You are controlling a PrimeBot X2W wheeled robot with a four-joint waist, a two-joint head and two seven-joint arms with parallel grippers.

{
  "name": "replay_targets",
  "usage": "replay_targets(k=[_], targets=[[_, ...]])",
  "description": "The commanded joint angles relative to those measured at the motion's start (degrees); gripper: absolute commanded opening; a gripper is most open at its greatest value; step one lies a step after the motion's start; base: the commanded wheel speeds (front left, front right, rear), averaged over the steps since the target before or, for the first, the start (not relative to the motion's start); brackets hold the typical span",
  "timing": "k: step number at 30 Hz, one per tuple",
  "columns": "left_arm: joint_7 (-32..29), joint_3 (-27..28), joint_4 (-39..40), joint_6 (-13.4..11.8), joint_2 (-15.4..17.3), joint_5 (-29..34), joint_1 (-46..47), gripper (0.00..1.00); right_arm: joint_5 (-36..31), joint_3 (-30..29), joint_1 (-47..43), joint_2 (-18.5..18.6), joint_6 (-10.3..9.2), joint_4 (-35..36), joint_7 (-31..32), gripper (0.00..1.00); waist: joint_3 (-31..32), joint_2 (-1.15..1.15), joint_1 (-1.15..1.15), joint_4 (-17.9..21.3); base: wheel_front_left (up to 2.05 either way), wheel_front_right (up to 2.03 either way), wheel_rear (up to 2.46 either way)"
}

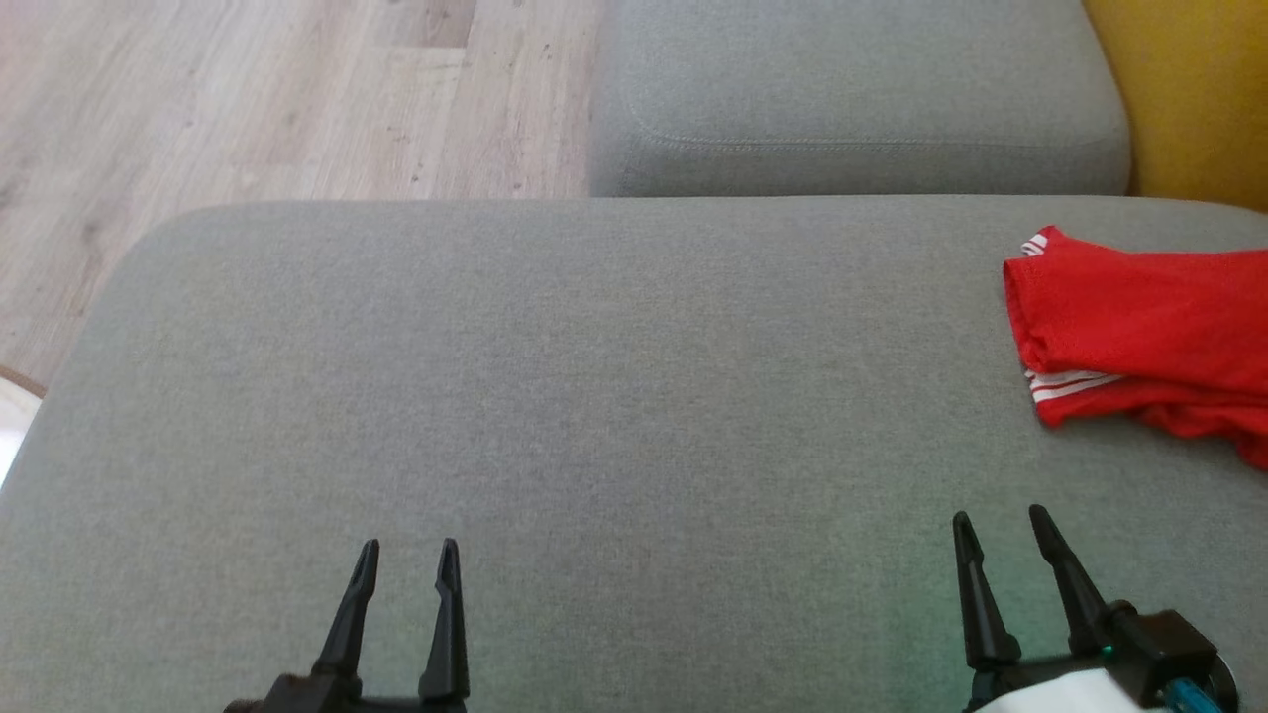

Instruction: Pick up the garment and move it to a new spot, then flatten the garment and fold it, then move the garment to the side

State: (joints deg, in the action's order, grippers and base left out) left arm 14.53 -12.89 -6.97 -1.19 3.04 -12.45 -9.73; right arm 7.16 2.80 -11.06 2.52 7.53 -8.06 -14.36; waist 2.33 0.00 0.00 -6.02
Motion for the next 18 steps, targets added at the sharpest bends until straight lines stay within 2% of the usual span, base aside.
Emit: replay_targets(k=[1, 5, 6, 12, 18], targets=[[0.5, 2.2, 1.7, 0.0, -0.2, 0.3, 2.0, 1.00, 0.4, 1.2, 3.0, 0.4, -0.04, 1.6, -0.6, 1.00, 0.2, 0.00, 0.00, 0.2, 0.00, 0.00, 0.00], [0.5, 2.7, 1.0, 0.0, -0.2, 0.6, 1.9, 1.00, 0.1, 1.9, 3.6, 0.4, -0.04, 1.2, -0.6, 1.00, 0.6, 0.00, 0.00, 0.4, 0.00, 0.00, 0.00], [0.0, 0.4, -0.5, 0.0, 0.0, 0.2, 0.0, 0.00, 0.0, 0.6, 0.1, 0.0, 0.00, -0.3, 0.0, 0.00, 0.6, 0.00, 0.00, 0.4, 0.00, 0.00, 0.00], [-0.4, 0.0, -4.4, 0.0, 0.0, -0.2, -0.7, 0.00, 0.5, 0.7, -1.0, 0.0, 0.00, -4.2, 0.3, 0.00, 0.6, 0.00, 0.00, 0.5, 0.00, 0.00, 0.00], [-1.1, 0.6, -4.3, 0.4, 0.2, -4.3, 0.0, 0.00, 4.9, 0.5, -0.1, 0.3, 0.00, -4.2, 1.1, 0.00, 0.5, 0.00, 0.00, 0.8, 0.00, 0.00, 0.00]])
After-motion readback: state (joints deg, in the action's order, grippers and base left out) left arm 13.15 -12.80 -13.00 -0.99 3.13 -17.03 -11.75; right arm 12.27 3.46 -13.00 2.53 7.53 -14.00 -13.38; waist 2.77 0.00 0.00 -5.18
